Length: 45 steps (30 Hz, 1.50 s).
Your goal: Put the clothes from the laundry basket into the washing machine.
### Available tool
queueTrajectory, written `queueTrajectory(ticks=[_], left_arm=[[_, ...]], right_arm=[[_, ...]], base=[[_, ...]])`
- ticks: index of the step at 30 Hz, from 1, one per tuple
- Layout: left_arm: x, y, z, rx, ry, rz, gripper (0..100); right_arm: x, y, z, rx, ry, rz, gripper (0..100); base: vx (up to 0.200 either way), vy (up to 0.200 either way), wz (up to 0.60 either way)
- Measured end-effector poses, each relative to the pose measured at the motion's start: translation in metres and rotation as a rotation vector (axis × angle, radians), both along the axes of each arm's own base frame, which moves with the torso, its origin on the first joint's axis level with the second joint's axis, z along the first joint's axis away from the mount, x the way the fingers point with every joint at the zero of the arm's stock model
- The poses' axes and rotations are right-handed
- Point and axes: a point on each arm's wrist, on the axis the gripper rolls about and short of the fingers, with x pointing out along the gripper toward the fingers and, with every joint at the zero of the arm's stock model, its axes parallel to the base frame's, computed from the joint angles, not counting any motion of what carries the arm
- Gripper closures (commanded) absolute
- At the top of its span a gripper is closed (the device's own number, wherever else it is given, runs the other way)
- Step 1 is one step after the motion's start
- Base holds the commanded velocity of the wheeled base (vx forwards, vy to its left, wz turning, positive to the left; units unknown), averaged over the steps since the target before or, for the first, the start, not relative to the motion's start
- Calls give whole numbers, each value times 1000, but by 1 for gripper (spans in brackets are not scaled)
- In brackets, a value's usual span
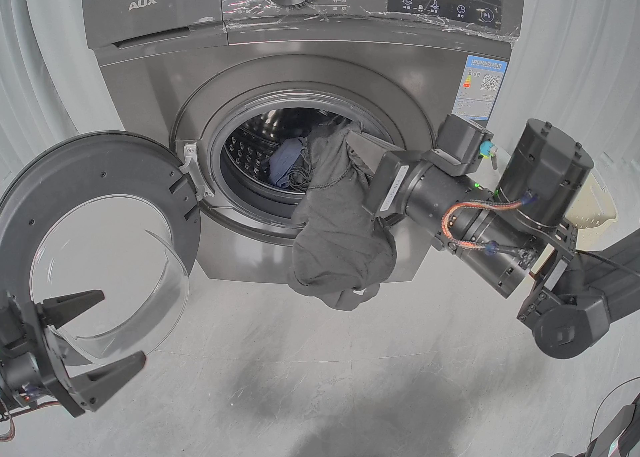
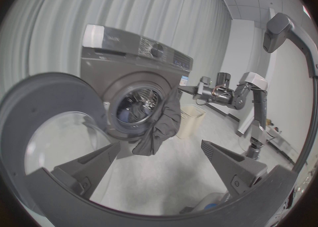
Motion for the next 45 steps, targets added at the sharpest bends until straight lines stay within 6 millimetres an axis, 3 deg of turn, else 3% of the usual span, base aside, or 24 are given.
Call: queueTrajectory(ticks=[9, 17, 30, 35, 45], left_arm=[[51, -31, -15, 34, 126, -148, 0], [85, -56, -33, 52, 203, -210, 0], [136, -88, -49, 15, 275, -98, 0], [148, -101, -54, -28, 265, -45, 0], [150, -129, -65, -88, 343, -80, 0]], right_arm=[[5, 17, -1, 36, -8, 23, 100], [7, 22, -1, 46, -14, 28, 100], [8, 24, 0, 53, -19, 31, 100], [7, 24, 1, 59, -27, 31, 100], [7, 23, 2, 62, -30, 31, 100]], base=[[0, 0, 0], [0, 0, 0], [0, 0, 0], [0, 0, 0], [0, 0, 0]])
